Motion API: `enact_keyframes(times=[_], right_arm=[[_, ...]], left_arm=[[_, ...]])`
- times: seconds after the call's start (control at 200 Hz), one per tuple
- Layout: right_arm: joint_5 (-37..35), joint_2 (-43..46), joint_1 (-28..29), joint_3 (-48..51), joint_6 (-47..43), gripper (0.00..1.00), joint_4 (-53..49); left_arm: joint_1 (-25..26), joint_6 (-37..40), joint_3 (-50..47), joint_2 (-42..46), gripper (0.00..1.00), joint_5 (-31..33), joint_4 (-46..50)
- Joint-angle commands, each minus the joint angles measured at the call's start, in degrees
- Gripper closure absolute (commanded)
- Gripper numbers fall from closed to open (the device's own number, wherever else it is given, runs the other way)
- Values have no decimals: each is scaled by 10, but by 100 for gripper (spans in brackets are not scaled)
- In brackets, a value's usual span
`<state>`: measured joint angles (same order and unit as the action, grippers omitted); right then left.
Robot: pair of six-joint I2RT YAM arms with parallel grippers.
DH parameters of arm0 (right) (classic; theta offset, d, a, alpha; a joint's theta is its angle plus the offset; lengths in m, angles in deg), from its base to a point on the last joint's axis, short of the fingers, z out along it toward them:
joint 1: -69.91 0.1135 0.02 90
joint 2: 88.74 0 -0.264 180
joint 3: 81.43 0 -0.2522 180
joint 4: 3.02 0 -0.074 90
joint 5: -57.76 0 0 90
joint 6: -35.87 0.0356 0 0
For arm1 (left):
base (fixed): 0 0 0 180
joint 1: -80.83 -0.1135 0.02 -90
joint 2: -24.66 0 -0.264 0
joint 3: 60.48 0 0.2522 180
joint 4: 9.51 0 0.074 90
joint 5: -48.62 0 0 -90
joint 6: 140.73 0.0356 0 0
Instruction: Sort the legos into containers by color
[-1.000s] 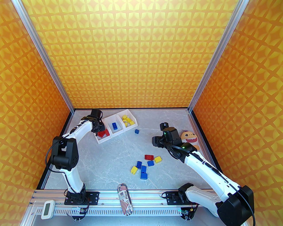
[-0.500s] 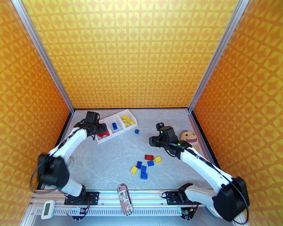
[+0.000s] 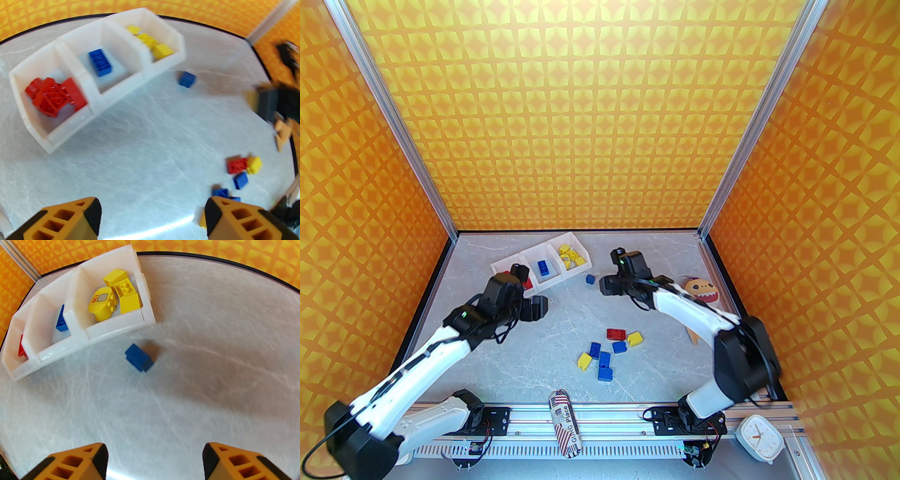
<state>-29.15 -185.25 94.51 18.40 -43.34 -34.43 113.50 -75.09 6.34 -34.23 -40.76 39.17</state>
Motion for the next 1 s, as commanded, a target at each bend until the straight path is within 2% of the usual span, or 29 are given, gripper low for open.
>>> enact_keyframes(times=[0.0,0.125,0.51,0.63,0.84,0.995], right_arm=[[39,-69,-1,-56,-49,30,8],[58,-142,-1,-113,-86,31,-9],[102,-261,-2,-232,-113,32,-26],[123,-293,-2,-267,-116,35,-46],[146,-289,-1,-257,-112,41,-45],[135,-281,-2,-245,-114,44,-45]], left_arm=[[10,-18,-33,26,21,-54,-32],[17,-28,-55,44,21,-59,-19],[18,-44,-61,60,20,-59,9],[17,-46,-69,60,20,-59,5],[18,-49,-78,62,21,-59,7],[18,-44,-74,62,20,-59,7]])
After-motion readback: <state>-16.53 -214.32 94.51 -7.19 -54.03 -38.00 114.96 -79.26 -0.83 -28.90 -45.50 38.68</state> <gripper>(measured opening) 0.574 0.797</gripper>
